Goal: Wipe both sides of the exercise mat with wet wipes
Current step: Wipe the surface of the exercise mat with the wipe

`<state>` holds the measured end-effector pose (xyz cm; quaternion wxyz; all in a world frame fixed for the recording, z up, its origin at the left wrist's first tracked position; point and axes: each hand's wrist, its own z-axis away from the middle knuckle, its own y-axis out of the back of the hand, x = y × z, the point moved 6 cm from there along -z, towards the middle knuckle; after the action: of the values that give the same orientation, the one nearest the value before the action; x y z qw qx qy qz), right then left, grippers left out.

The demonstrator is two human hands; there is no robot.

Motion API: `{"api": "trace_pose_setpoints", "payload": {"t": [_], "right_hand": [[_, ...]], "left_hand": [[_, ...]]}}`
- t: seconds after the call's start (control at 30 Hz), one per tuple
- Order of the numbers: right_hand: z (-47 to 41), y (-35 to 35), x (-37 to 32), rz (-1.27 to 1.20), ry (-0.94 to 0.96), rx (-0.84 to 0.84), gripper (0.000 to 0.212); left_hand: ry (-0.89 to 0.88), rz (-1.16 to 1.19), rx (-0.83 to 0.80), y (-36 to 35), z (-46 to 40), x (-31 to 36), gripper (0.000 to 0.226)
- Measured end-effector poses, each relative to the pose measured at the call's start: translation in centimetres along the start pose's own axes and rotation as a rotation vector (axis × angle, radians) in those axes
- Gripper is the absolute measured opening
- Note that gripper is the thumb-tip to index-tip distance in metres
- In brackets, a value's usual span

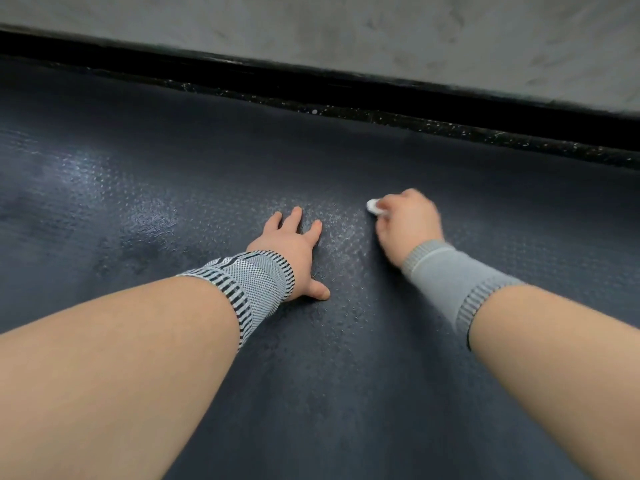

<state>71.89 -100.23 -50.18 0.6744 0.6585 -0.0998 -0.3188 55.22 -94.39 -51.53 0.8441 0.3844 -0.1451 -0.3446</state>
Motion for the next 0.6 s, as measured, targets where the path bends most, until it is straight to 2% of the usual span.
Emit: {"api": "trace_pose_setpoints", "payload": {"t": [0.07, 0.13, 0.27, 0.3, 0.33, 0.43, 0.5, 0.53, 0.6], "right_hand": [[2.1, -1.1, -2.6, -0.023, 0.219, -0.071, 0.03], [1.0, -0.8, -1.9, 0.019, 0.26, -0.052, 0.031], [-3.1, 1.6, 3.6, 0.012, -0.142, 0.125, 0.029], [-3.1, 1.5, 3.2, 0.008, -0.154, 0.134, 0.029], [-2.9, 1.0, 2.1, 0.005, -0.108, 0.112, 0.03], [-0.6, -0.9, -1.8, -0.024, 0.196, -0.011, 0.03], [-1.4, -0.7, -1.5, 0.027, 0.272, -0.012, 0.03], [-2.7, -0.2, -0.3, 0.07, 0.217, 0.021, 0.029], [-5.7, 1.4, 3.3, 0.143, -0.018, 0.101, 0.028]], "left_hand": [[0.001, -0.006, -0.002, 0.0, 0.1, 0.1, 0.123], [0.004, -0.01, -0.012, 0.1, 0.2, 0.2, 0.122], [0.007, -0.005, -0.023, 0.3, 0.3, 0.3, 0.121], [0.005, -0.011, -0.024, 0.3, 0.3, 0.3, 0.121], [0.003, -0.013, -0.026, 0.2, 0.3, 0.3, 0.121], [0.012, 0.011, -0.027, 0.0, 0.1, 0.2, 0.122], [0.015, 0.02, -0.03, -0.1, -0.1, 0.1, 0.123], [0.014, 0.022, -0.033, -0.2, -0.1, 0.1, 0.123], [0.013, 0.021, -0.036, -0.3, -0.2, 0.1, 0.123]]}}
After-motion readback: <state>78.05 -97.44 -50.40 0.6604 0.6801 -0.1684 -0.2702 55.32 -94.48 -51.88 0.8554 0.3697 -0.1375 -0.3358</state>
